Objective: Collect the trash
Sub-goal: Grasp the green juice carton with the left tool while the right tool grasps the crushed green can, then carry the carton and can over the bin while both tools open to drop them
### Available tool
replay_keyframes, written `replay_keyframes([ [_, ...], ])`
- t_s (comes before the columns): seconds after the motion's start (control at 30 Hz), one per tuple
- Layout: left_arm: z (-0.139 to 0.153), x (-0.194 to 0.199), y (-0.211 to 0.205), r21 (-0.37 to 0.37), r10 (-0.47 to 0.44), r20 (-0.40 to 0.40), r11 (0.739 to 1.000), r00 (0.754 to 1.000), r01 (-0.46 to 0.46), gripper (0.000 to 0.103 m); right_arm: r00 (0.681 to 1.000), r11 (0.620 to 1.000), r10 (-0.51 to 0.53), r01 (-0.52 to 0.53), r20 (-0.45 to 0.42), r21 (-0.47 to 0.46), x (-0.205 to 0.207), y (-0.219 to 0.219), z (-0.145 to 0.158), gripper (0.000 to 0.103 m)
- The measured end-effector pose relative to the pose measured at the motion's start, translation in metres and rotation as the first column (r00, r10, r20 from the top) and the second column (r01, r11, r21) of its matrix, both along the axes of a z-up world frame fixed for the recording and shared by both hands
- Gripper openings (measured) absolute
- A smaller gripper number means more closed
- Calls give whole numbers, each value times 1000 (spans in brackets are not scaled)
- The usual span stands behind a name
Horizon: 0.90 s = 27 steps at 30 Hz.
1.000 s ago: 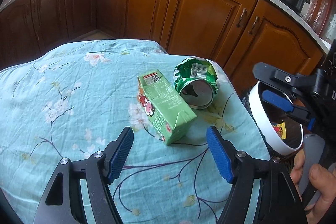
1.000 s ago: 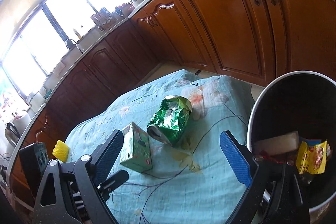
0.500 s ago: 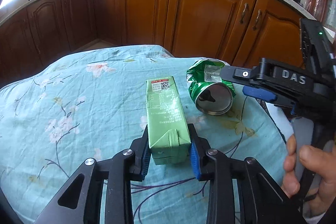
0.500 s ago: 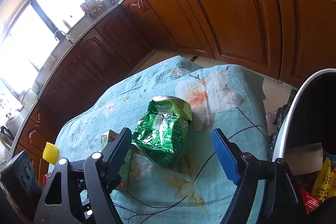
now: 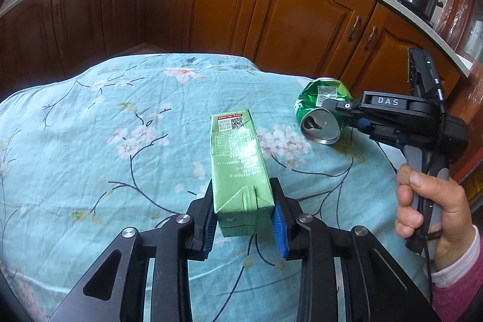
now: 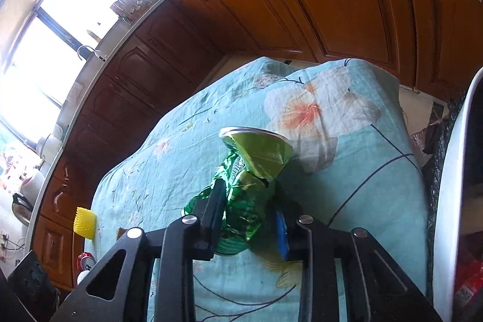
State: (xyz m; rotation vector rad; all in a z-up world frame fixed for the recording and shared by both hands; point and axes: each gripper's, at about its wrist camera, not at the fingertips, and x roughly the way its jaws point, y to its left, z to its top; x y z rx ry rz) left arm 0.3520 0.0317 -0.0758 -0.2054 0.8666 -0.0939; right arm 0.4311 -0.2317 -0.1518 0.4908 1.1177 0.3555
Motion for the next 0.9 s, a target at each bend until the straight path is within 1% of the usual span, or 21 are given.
replay_keyframes([
  [0.13, 1, -7, 0, -10, -6, 5, 1000, 1000, 6, 30, 999, 1000, 19, -18, 51, -9, -27, 1, 22, 26],
  [0.27, 3, -22, -5, -24, -26, 5, 999, 1000, 26, 30, 992, 998, 31, -24, 121, -57, -70, -4, 43, 26],
  [0.33, 5, -31, -8, -30, -34, 6, 999, 999, 34, 30, 989, 997, 28, -17, 142, -74, -89, -8, 49, 26],
  [0.4, 7, -39, -12, -40, -44, 8, 998, 999, 44, 30, 985, 994, 18, 2, 172, -114, -114, -13, 55, 26],
  [0.5, 12, -53, -23, -27, -65, 21, 997, 998, 65, 30, 977, 988, -6, 38, 212, -146, -145, -21, 60, 26],
  [0.6, 17, -66, -34, -1, -82, 36, 997, 996, 82, 30, 970, 986, -34, 71, 239, -151, -168, -27, 66, 26],
  [0.77, 23, -85, -49, 30, -111, 50, 993, 993, 110, 30, 962, 982, -41, 89, 269, -169, -194, -20, 73, 26],
  [0.9, 27, -96, -57, 38, -124, 57, 992, 991, 122, 30, 959, 979, -45, 98, 280, -178, -209, -20, 77, 26],
])
